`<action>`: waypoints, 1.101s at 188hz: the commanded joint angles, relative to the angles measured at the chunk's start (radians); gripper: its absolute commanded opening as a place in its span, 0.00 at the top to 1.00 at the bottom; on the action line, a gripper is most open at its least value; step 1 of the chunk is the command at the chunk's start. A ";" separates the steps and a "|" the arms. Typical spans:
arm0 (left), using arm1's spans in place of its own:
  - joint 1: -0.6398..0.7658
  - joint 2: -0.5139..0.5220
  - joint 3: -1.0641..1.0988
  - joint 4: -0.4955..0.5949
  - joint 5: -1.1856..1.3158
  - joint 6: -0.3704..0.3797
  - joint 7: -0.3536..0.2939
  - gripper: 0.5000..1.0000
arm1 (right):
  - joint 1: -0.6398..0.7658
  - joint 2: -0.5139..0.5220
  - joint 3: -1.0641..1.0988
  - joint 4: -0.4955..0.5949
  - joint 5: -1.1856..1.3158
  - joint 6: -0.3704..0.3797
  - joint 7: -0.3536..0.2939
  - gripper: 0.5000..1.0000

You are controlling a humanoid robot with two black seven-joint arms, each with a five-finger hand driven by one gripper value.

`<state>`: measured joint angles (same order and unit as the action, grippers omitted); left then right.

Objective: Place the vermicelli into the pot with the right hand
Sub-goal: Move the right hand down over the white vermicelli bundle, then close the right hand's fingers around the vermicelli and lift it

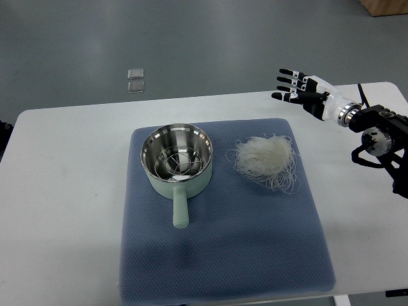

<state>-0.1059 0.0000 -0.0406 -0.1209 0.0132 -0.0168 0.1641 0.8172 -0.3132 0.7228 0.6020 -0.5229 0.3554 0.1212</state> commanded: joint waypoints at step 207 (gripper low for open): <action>0.006 0.000 0.004 0.007 -0.001 0.003 0.000 0.00 | 0.220 -0.073 -0.580 0.216 -0.887 0.019 0.090 0.17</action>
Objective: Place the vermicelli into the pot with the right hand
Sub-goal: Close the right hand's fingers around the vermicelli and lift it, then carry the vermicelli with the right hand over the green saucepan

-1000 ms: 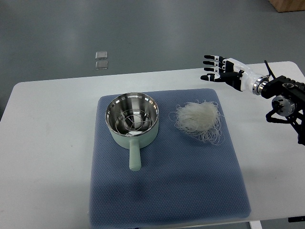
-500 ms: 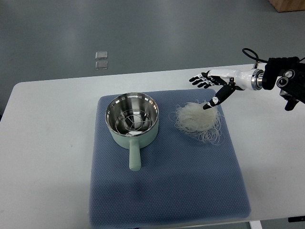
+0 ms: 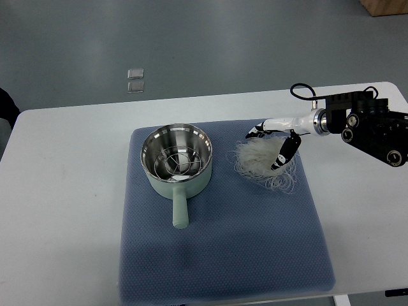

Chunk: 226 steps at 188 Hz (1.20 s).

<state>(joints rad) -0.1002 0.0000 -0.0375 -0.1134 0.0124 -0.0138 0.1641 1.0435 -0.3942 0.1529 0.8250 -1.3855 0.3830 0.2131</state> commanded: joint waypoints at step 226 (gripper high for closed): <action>-0.006 0.000 0.002 -0.002 0.000 0.000 0.000 0.00 | 0.306 0.213 0.111 -0.014 0.189 0.025 -0.008 1.00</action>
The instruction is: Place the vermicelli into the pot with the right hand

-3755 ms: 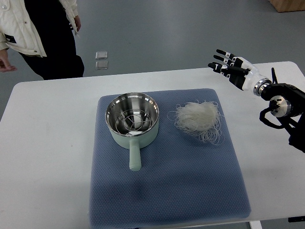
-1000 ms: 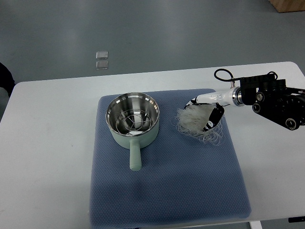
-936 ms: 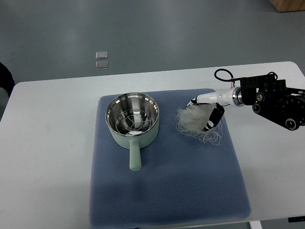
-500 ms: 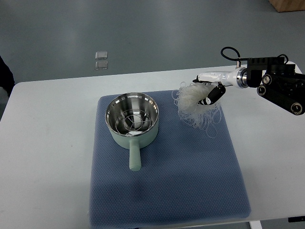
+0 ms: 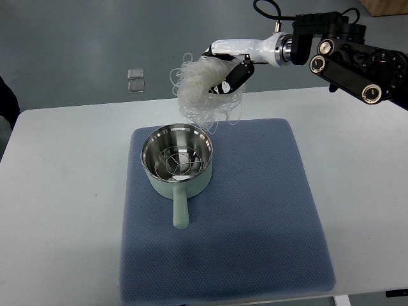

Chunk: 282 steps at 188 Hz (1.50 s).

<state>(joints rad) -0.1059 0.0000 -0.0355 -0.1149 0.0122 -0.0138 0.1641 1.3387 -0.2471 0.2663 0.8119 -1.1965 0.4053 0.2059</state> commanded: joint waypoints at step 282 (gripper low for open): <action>-0.005 0.000 -0.009 -0.008 -0.003 -0.002 0.000 0.00 | -0.587 -0.017 0.516 -0.223 0.867 -0.301 -0.042 0.18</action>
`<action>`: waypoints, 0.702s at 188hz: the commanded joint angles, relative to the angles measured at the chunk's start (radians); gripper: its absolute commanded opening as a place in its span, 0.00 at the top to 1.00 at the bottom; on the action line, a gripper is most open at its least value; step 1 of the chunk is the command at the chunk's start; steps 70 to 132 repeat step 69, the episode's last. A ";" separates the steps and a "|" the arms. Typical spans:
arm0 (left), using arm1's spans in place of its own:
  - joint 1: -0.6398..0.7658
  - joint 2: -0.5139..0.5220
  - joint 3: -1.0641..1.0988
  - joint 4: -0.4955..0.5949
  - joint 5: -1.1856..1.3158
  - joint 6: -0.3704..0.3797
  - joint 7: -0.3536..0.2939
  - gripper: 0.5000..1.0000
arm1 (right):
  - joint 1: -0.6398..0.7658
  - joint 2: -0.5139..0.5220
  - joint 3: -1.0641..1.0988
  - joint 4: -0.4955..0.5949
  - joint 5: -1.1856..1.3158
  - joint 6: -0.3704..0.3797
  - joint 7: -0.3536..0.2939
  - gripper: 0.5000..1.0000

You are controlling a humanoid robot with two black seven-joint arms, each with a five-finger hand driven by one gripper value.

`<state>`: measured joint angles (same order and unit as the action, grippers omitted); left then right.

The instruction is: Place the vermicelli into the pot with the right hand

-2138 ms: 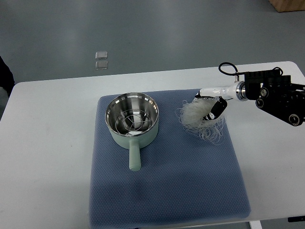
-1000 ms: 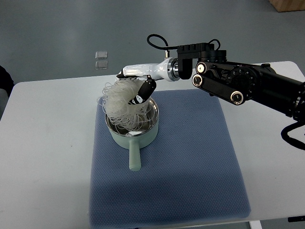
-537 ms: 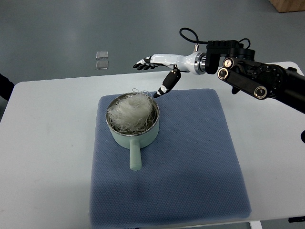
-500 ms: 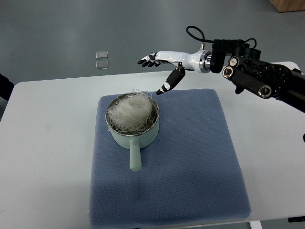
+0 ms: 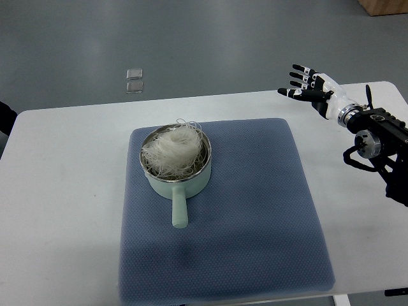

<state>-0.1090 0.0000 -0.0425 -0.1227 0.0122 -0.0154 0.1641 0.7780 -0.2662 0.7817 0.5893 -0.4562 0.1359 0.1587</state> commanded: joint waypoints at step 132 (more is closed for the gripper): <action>-0.009 0.000 -0.005 -0.002 -0.003 -0.001 -0.001 0.00 | -0.029 0.005 0.001 0.003 0.145 -0.022 0.018 0.16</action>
